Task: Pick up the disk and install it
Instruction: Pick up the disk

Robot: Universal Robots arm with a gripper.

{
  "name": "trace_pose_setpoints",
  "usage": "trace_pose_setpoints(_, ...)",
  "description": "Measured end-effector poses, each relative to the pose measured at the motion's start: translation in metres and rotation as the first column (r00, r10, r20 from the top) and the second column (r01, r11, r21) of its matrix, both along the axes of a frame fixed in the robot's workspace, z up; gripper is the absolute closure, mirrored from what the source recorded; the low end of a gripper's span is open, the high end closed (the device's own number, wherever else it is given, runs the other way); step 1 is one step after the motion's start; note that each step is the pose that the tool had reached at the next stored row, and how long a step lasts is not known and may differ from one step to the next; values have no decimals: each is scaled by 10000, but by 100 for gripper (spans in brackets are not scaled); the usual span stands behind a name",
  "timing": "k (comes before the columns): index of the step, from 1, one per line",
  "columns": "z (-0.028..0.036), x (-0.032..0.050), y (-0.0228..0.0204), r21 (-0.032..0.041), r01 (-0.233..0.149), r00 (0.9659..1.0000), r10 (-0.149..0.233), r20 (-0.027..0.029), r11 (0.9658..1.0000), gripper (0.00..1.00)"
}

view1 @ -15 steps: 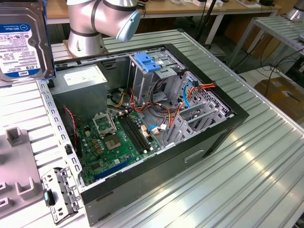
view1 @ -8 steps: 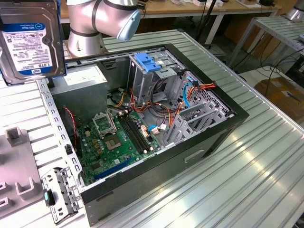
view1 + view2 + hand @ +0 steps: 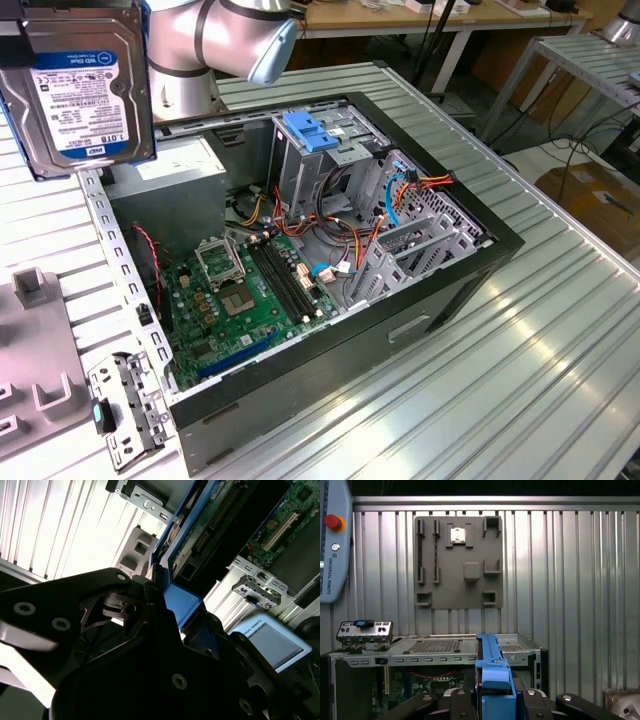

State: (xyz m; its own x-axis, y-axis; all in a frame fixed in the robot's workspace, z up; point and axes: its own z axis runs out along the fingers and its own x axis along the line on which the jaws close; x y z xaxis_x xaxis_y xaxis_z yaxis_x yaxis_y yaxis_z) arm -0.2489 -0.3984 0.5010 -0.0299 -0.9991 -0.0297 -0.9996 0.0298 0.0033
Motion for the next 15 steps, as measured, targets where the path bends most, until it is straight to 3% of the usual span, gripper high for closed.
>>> trace_pose_setpoints(3,0,24,-43,0,0,10000,0,-1,10000,63)
trace_pose_setpoints(7,-1,92,-62,1,0,10000,0,-5,10000,63)
trace_pose_setpoints(15,-2,382,-68,-1,0,10000,0,-13,10000,63)
